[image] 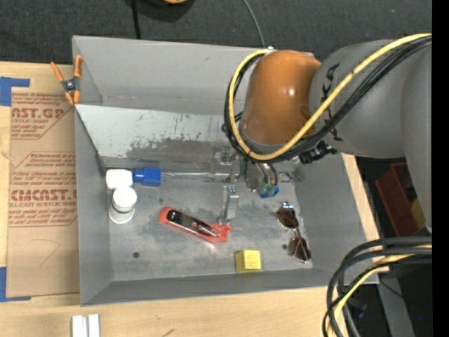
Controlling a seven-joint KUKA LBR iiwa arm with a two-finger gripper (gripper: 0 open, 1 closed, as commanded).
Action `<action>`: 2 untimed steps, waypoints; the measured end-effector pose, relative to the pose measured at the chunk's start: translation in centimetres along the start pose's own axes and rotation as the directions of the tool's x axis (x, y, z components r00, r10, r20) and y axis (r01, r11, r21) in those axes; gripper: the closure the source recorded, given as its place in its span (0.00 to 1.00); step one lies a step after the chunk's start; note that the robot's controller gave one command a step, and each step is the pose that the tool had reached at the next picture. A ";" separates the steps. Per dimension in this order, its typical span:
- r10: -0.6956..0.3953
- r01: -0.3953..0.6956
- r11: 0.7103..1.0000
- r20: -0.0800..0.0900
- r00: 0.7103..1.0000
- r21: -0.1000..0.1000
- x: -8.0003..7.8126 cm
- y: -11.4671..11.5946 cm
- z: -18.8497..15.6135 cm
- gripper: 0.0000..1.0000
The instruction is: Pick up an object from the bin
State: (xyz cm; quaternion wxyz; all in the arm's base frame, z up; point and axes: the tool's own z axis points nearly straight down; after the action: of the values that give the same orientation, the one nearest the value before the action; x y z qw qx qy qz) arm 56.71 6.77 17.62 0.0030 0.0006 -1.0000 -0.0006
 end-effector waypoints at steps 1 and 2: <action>0.001 -0.001 1.000 0.008 1.000 0.000 -0.2 0.0 -0.5 0.00; 0.049 -0.049 0.999 0.009 0.999 -0.002 0.5 0.9 5.9 0.00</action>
Offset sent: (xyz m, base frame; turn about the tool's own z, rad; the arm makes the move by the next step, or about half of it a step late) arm -0.0133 0.0143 -0.1062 0.0821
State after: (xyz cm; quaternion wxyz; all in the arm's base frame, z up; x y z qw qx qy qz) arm 56.13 7.65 11.71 -0.0013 -0.0242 -0.9997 -0.0015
